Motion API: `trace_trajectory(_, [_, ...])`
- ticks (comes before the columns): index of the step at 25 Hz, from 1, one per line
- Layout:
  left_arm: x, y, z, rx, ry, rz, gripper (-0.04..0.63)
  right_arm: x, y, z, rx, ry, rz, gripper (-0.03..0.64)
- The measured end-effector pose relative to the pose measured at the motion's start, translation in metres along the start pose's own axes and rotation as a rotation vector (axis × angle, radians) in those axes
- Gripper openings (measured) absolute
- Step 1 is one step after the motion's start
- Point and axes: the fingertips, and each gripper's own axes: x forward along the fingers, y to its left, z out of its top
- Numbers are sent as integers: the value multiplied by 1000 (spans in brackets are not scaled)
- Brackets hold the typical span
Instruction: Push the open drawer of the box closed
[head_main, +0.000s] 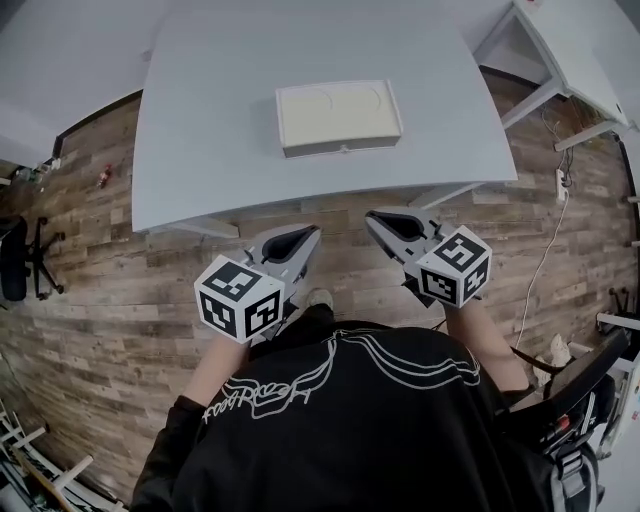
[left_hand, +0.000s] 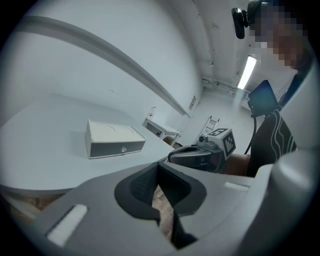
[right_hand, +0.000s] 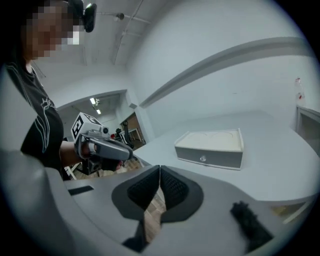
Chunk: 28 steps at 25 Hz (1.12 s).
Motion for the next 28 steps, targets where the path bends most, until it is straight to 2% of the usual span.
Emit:
trace_trajectory(4, [2, -56, -4, 30, -22, -15, 6, -50, 29, -5, -45, -48, 40, 11])
trace_trajectory(8, [-3, -109, -13, 66, -38, -17, 6, -95, 68, -17, -40, -93, 98, 11])
trace_trajectory(13, [-17, -163, -29, 84, -58, -15, 6, -135, 101, -43, -56, -90, 120, 9])
trace_trajectory(17, [-18, -190, -37, 107, -50, -9, 6, -157, 111, -45, -52, -122, 128, 9])
trace_trajectory(28, [-34, -236, -26, 182, -106, -11, 6, -198, 137, -28, -103, -211, 125, 9])
